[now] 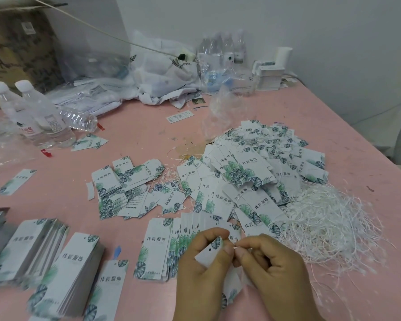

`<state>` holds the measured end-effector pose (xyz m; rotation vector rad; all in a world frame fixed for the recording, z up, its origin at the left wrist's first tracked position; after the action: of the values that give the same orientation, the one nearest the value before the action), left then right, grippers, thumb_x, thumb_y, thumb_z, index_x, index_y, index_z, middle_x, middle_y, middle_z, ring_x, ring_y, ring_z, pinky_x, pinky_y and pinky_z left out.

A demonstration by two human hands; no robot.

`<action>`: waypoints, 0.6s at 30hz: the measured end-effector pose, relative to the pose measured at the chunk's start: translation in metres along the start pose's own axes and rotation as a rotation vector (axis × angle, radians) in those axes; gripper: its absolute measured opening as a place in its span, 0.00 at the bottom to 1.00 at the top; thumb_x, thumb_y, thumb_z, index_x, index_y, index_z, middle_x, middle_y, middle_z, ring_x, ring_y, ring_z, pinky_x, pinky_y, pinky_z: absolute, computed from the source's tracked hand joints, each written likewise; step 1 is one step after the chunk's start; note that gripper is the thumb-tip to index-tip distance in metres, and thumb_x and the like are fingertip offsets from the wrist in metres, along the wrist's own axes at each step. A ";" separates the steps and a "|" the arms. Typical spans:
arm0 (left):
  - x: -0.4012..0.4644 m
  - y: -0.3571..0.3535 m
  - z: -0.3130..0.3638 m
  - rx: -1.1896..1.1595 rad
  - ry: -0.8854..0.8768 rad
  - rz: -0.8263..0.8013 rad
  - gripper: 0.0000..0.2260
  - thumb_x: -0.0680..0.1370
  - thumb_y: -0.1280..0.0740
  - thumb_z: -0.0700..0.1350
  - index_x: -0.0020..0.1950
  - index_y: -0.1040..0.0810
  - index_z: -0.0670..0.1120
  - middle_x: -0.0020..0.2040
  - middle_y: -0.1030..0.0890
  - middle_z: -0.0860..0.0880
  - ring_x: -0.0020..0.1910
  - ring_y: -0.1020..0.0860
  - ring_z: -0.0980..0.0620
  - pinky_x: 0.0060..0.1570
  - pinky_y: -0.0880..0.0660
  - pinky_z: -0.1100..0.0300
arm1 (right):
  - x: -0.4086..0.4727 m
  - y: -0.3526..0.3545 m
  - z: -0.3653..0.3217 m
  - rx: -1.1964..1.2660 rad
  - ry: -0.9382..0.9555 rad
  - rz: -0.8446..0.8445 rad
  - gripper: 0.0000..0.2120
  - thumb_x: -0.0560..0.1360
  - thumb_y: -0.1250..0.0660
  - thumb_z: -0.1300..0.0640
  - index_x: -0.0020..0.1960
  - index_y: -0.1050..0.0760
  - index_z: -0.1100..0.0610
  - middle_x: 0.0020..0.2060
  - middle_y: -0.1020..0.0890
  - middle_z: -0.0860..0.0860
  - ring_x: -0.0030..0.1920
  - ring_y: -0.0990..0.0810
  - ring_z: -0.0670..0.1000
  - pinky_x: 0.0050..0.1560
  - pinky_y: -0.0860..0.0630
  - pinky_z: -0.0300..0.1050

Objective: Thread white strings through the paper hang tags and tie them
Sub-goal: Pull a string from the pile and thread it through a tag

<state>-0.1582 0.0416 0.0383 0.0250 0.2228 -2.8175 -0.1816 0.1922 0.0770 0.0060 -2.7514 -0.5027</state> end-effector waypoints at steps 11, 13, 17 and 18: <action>-0.001 -0.011 -0.002 0.060 -0.011 -0.078 0.16 0.67 0.39 0.37 0.40 0.27 0.60 0.44 0.17 0.57 0.37 0.22 0.58 0.37 0.26 0.65 | -0.002 -0.007 -0.004 0.016 0.052 0.015 0.09 0.67 0.27 0.59 0.41 0.19 0.45 0.21 0.35 0.46 0.24 0.37 0.39 0.29 0.34 0.28; -0.002 -0.016 -0.004 0.088 -0.014 -0.117 0.14 0.69 0.38 0.38 0.40 0.26 0.60 0.41 0.19 0.56 0.35 0.24 0.57 0.36 0.27 0.65 | -0.002 -0.008 -0.004 0.020 0.051 0.015 0.09 0.67 0.28 0.58 0.41 0.19 0.44 0.22 0.31 0.52 0.24 0.36 0.41 0.29 0.34 0.28; -0.003 -0.022 -0.007 0.115 -0.015 -0.178 0.11 0.72 0.36 0.41 0.42 0.26 0.59 0.40 0.20 0.52 0.36 0.24 0.54 0.37 0.28 0.59 | -0.001 -0.006 -0.004 0.041 0.045 0.018 0.09 0.67 0.28 0.56 0.41 0.19 0.42 0.27 0.24 0.58 0.27 0.26 0.52 0.31 0.27 0.33; -0.004 -0.021 -0.006 0.116 -0.016 -0.182 0.10 0.73 0.35 0.42 0.42 0.26 0.58 0.41 0.20 0.52 0.36 0.24 0.54 0.38 0.28 0.58 | -0.001 -0.006 -0.005 0.033 0.056 0.021 0.07 0.67 0.28 0.54 0.41 0.19 0.42 0.26 0.24 0.57 0.27 0.26 0.52 0.32 0.27 0.33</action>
<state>-0.1613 0.0638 0.0359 0.0084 0.0603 -3.0076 -0.1791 0.1851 0.0788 -0.0002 -2.7016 -0.4441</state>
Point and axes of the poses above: each hand's wrist, its own x-axis towards the middle knuckle, its own y-axis out of the back of the hand, z = x × y, the point moved 10 cm from there along x, towards the middle knuckle
